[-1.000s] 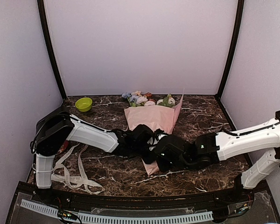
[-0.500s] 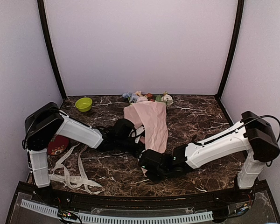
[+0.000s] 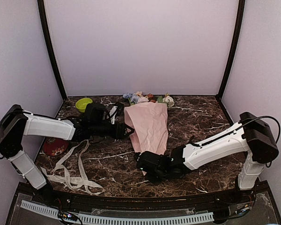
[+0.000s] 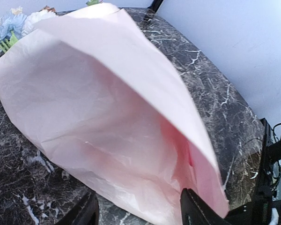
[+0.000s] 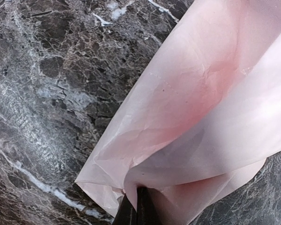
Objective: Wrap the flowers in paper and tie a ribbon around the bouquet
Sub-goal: Fold the two-thirds-folded wrapping paper at the center of the board.
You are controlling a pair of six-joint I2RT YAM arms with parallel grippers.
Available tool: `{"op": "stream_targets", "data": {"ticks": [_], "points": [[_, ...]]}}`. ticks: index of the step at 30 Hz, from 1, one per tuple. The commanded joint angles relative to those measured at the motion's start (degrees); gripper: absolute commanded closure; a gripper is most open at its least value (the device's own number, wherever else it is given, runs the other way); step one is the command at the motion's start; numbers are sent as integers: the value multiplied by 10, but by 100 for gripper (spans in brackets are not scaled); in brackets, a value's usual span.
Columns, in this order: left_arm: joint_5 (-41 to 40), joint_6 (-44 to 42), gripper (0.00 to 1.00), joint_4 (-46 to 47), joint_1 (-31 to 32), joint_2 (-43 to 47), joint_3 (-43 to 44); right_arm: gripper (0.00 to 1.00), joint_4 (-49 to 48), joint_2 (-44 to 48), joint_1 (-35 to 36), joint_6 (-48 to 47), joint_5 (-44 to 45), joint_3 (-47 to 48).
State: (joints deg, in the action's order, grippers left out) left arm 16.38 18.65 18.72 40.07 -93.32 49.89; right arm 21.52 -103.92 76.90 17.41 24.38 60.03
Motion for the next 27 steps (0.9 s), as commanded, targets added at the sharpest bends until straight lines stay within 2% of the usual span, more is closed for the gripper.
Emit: {"op": "stream_targets", "data": {"ticks": [1,4,7,13,16,18,20,22,24,25,27], "points": [[67,22,38,75,1,66,-60,100,17,-12,10,-9,-7,11],[129,66,32,180,1,81,-105,100,15,-10,11,-8,-7,5],[180,96,29,234,1,59,-117,100,14,-10,12,-10,-8,2],[197,110,25,218,2,-28,-60,100,18,-11,15,-19,-2,9],[186,112,27,213,3,-54,-35,100,20,-14,17,-22,6,8],[173,107,34,196,3,-68,-17,100,25,-17,18,-23,7,12],[169,113,46,207,3,-76,-11,100,21,-18,21,-30,9,10],[179,117,65,214,3,-81,-8,100,25,-21,21,-32,12,11],[179,113,91,201,3,-78,-9,100,33,-23,22,-35,15,15],[166,112,99,195,2,-74,-16,100,34,-21,23,-37,17,15],[123,109,100,173,0,-71,-33,100,31,-15,23,-41,20,8]]}}
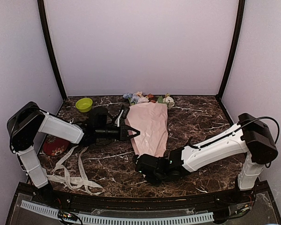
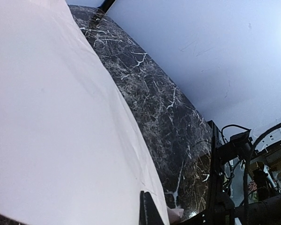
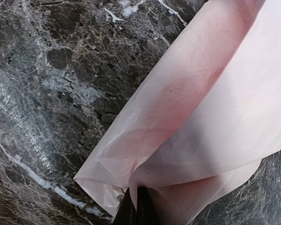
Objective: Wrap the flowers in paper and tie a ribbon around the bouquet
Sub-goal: Fold the two-thirds-folded wrapping paper at the center of the board.
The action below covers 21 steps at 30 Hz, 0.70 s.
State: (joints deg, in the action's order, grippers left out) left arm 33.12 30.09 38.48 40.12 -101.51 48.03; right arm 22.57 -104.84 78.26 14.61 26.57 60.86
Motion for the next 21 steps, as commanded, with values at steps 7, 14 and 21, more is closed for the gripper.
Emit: {"op": "stream_targets", "data": {"ticks": [7,14,21], "points": [[-113,0,100,-84,-19,-38,-19,88,22,19,21,-42,-14,-9],[-119,-10,100,-90,-19,-90,-5,58,3,104,26,-59,-48,-22],[-115,-11,100,-86,-20,-110,-9,45,-42,220,1,-78,-165,-32]]}}
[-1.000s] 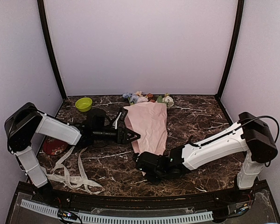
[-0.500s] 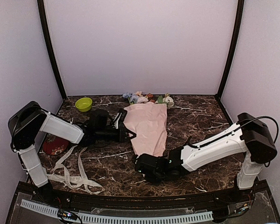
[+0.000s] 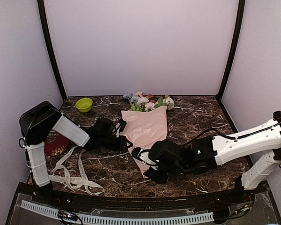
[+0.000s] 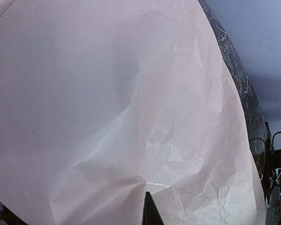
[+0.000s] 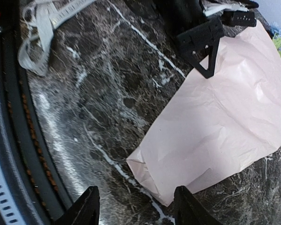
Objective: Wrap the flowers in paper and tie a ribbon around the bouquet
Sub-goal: Fold the two-thirds-folded wrapping paper at the center of the board, then press the fold line on the 2/3-folded wrapping paper.
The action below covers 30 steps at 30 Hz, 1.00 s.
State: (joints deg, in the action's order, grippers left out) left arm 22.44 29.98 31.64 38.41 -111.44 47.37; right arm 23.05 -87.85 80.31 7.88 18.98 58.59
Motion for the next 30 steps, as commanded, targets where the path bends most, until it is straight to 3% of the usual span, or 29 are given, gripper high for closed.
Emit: {"op": "stream_targets", "data": {"ticks": [1,3,6,12,18,24,28,30], "points": [[-5,-9,100,-16,-3,-11,-4,45,-59,55,-33,-9,-128,-7],[-2,-11,100,-14,-3,-12,-6,45,-91,57,-59,-7,-190,-5],[-6,-13,100,-22,-3,-13,-5,48,-130,34,-91,23,-161,-10],[-5,-17,100,-24,-2,-13,-5,83,-90,-84,-129,53,-132,13],[-21,-35,100,-37,-3,-14,12,95,-123,-116,-126,90,-172,-69],[-23,-64,100,-64,-6,-20,50,98,-133,-92,-81,129,-199,-125],[-8,-71,100,-70,-6,-21,65,98,-143,-8,-72,148,-230,-154],[-2,-69,100,-63,-6,-22,63,93,-150,42,-85,167,-224,-176]]}}
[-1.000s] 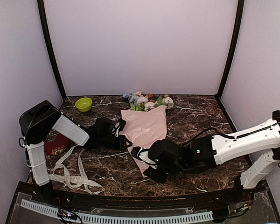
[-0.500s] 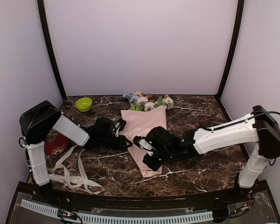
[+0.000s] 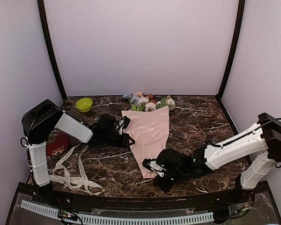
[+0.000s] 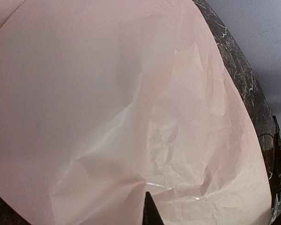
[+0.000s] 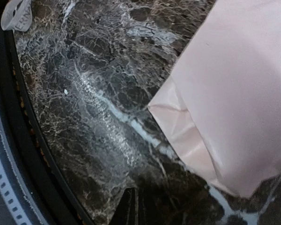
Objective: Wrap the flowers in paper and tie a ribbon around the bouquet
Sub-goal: Press the fold line on the 2/3-folded wrapping paper.
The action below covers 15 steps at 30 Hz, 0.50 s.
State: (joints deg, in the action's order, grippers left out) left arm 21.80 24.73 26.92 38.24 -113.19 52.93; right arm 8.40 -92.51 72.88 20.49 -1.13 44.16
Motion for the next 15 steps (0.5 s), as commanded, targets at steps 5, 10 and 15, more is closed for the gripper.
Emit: {"op": "stream_targets", "data": {"ticks": [5,10,15], "points": [[13,-11,100,1,-4,-7,-2,71,-37,166,-79,133,-30,-77],[20,-6,100,5,-4,-13,-1,67,-67,130,-123,185,-57,-88],[20,-4,100,-1,-4,-13,-4,54,-117,83,-146,243,-99,-88]]}}
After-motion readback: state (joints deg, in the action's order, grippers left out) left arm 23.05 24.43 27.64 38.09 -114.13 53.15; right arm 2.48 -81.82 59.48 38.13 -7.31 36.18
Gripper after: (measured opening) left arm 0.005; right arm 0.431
